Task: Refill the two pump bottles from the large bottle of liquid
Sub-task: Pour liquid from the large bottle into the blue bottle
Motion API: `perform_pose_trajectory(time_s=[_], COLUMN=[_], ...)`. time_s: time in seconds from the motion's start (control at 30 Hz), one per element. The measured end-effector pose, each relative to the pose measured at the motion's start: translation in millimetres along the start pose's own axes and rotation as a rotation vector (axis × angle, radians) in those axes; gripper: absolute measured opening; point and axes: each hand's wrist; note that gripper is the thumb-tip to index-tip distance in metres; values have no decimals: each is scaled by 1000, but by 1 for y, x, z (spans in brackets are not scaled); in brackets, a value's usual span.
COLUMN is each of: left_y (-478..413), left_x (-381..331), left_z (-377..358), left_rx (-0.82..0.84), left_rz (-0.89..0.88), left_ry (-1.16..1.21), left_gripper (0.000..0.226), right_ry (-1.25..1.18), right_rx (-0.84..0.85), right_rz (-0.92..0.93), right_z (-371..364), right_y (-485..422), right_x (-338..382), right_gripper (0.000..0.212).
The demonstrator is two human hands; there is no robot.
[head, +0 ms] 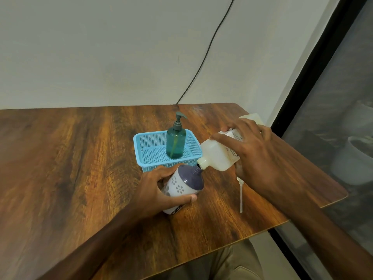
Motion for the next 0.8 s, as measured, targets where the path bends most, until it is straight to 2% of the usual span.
perform_pose_trajectory(time_s=[0.3,0.7,0.8], left_y=[-1,0,0], left_x=[-2,0,-1], left_z=[0,-2,-2], left_rx=[-1,-10,-11], left_rz=[-6,-4,-24], left_ry=[-14,5,-10], left_gripper=[65,68,62], right_ry=[-11,6,14], right_rx=[60,77,80], right_rz=[-46,-52,-54], right_z=[8,7,7], right_y=[0,-1,-3], right_x=[5,5,6], right_gripper=[80,83,83])
Point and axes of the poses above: each hand's wrist, its own y-axis away from the middle knuckle, its own z-axis out of the back of the hand, x = y × z, and after that the axes turned 15 degrees about -z, right-handed
